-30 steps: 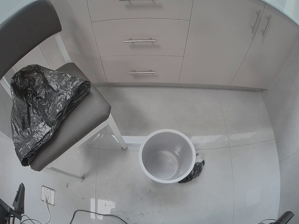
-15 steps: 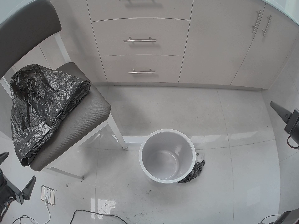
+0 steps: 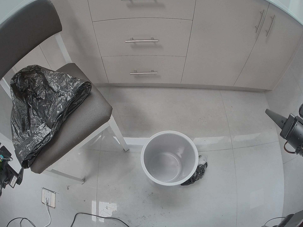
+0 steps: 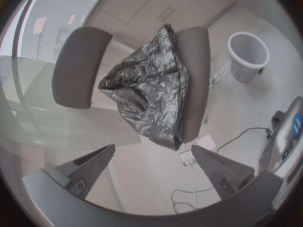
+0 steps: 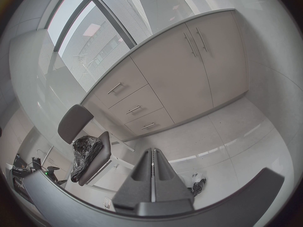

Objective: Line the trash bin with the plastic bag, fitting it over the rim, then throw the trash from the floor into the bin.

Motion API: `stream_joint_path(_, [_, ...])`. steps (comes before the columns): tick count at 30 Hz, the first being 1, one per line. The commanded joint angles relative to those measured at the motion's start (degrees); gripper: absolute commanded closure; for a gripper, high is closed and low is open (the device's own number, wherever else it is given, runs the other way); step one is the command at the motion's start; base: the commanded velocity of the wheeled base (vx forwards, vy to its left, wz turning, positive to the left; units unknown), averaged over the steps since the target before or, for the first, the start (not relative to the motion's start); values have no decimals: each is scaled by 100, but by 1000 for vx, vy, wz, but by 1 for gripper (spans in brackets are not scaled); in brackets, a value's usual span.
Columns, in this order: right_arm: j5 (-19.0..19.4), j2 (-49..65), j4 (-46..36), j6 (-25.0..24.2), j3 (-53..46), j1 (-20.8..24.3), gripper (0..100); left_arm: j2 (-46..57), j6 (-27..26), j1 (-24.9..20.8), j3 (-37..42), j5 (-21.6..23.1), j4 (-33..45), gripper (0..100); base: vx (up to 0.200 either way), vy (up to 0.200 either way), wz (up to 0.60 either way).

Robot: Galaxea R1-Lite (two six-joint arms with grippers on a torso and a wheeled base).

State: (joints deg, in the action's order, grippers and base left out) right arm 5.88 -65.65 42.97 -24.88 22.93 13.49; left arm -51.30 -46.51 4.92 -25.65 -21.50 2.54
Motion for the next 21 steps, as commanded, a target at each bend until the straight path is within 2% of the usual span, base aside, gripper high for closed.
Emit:
stream_joint_path(1, [10,-18,9,-34,-8,4,100,-284,10,237,122,-64,1,0,0,0,0])
stream_joint_path(11, [19,-62,9,-166,1,4,100,-645,142,299,183,-56,-25,0,0,0,0])
stream_joint_path(21, [19,-80,27,-193,10,-5,100,-1427,142,492,218,-64,-878,0,0,0,0])
